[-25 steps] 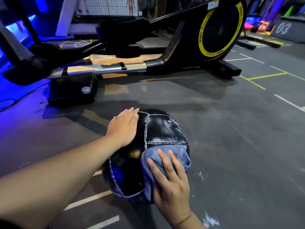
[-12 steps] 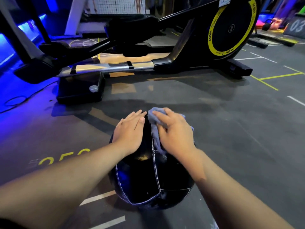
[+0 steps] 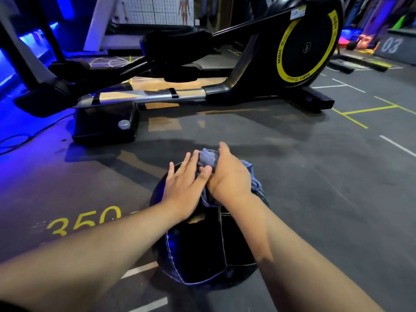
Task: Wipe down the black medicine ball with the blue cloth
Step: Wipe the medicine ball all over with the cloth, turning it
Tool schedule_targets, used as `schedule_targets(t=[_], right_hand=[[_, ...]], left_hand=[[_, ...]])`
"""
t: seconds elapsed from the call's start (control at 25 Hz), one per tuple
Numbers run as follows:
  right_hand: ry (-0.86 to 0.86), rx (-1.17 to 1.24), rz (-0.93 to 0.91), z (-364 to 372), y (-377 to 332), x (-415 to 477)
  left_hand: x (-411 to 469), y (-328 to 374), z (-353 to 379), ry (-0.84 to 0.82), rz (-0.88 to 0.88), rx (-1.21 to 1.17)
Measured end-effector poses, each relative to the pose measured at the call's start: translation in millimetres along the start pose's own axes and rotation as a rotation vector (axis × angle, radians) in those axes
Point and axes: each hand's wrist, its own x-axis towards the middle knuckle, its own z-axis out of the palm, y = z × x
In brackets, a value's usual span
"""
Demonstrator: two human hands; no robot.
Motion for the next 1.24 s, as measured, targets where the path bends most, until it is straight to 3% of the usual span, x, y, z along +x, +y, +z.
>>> schedule_targets(t=[0.08, 0.2, 0.4, 0.52, 0.64, 0.84, 0.96, 1.16, 1.24], right_hand=[[0.031, 0.036, -0.105, -1.4, 0.4, 2.5], [0.147, 0.02, -0.366, 5.7, 18.5, -36.8], [0.266, -0.052, -0.649, 51.8, 54.8, -147.0], [0.272, -0.051, -0.712, 57.0, 58.4, -144.4], [0.172, -0.041, -0.594, 33.7, 35.9, -112.8], [-0.117, 0.185, -0.077, -9.4, 18.8, 12.3], [-0.235, 0.267, 0.013, -13.7, 31.6, 48.0], [-0.025, 0.256, 0.011, -13.0, 30.4, -14.1], [0.096, 0.216, -0.012, -5.6, 31.7, -53.6]], left_hand=[[-0.3, 3.7, -1.8, 0.029, -0.078, -0.076], [11.3, -10.9, -8.9, 0.041, -0.042, -0.124], [17.5, -48.9, -18.0, 0.073, 0.0, -0.015], [7.9, -64.4, -19.4, 0.101, 0.04, 0.017], [5.5, -72.1, -23.2, 0.115, 0.036, -0.055], [1.9, -73.1, -25.3, 0.107, 0.049, -0.066], [3.2, -73.1, -26.2, 0.109, 0.055, -0.071], [7.5, -84.7, -34.7, 0.041, 0.174, 0.023], [15.8, -88.2, -45.0, -0.008, 0.229, 0.194]])
